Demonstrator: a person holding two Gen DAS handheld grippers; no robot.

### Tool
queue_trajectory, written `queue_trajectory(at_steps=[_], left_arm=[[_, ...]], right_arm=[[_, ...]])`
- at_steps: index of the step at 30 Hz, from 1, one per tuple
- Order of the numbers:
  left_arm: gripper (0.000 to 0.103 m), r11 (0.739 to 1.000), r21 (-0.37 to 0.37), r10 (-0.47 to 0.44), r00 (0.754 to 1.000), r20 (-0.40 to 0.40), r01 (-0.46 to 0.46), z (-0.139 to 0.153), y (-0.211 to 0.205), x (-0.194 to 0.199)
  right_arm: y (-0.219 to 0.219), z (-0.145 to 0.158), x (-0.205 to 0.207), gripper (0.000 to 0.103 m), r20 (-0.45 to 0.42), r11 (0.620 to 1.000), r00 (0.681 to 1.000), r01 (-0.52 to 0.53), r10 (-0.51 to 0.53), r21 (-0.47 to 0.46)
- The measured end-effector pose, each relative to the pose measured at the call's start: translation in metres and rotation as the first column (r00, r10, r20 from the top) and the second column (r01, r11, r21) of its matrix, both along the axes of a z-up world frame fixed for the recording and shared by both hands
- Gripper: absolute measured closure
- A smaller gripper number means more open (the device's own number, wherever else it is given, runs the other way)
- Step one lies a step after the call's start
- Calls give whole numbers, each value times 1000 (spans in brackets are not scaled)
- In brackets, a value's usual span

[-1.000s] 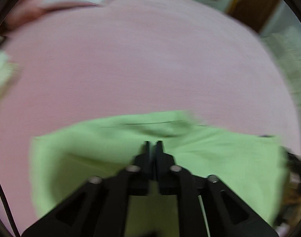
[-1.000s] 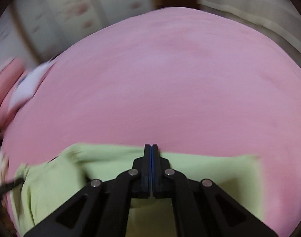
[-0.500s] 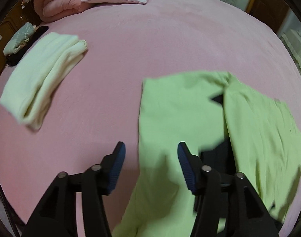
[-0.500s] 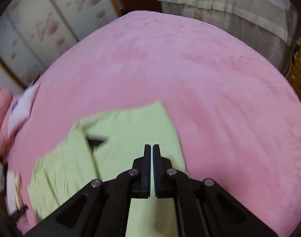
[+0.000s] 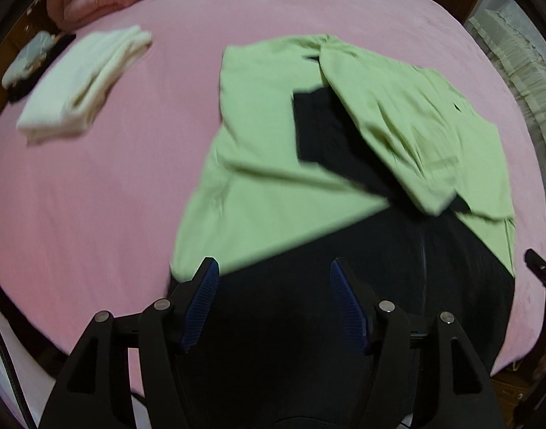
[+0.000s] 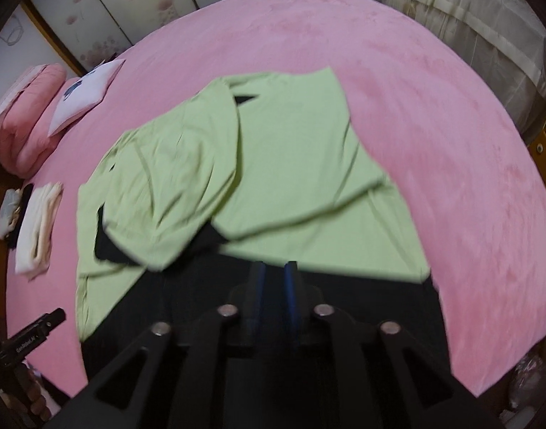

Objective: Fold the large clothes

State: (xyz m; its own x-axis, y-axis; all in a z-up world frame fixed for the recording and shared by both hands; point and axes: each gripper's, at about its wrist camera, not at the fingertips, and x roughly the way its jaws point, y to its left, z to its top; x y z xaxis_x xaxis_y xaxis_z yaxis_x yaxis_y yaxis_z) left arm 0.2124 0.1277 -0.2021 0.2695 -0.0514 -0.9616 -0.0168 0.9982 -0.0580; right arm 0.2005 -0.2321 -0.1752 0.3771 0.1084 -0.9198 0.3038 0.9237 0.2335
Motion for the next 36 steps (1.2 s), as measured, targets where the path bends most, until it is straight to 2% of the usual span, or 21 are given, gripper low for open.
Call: queue_trajectory(at_steps=[3,8,10,13,15,17,20,23,27,29,34,36], left_arm=[[40,1000,0,11,999,-30,-11,-5,-1,-32],[40,996,-34,80,995,-67,-82,-11,11,-91],[40,995,-34,95,993,-75,-98,-14,15,-112],[40,991,7,134,990,-47,-134,-16,25,-144],[39,985,15,174,984,-25,-173,-18,34,-167],[34,973,0,232,972,-23,-232,-25,47,-190],[34,956,8,294,953,-67,-295,-43,61,-216],[33,945,4,326,939,-110,-327,-60,69,-234],[24,913,-64,394,913,-104,-402,-80,80,-253],[23,900,-99,415,904,-105,-425,-89,85,-258],[23,865,-158,462,879,-122,-477,-114,96,-258],[23,840,-209,487,866,-116,-501,-123,102,-259]], right_arm=[[10,-1,-36,79,19,999,1000,-19,18,28],[12,1,-91,75,23,999,1000,-13,12,46],[9,3,-116,66,43,999,999,3,-5,51],[2,2,-151,54,88,998,996,23,-29,64],[-5,-3,-178,54,89,995,993,66,-72,71],[-17,-10,-208,54,109,983,984,126,-141,132],[-32,-22,-245,54,106,956,965,216,-240,198],[-49,-44,-281,53,69,913,933,328,-354,244],[-69,-69,-308,53,41,850,883,436,-467,296],[-77,-80,-312,53,30,827,865,468,-501,310],[-90,-109,-298,53,22,820,866,465,-500,334],[-92,-122,-286,53,-5,820,872,462,-489,337]])
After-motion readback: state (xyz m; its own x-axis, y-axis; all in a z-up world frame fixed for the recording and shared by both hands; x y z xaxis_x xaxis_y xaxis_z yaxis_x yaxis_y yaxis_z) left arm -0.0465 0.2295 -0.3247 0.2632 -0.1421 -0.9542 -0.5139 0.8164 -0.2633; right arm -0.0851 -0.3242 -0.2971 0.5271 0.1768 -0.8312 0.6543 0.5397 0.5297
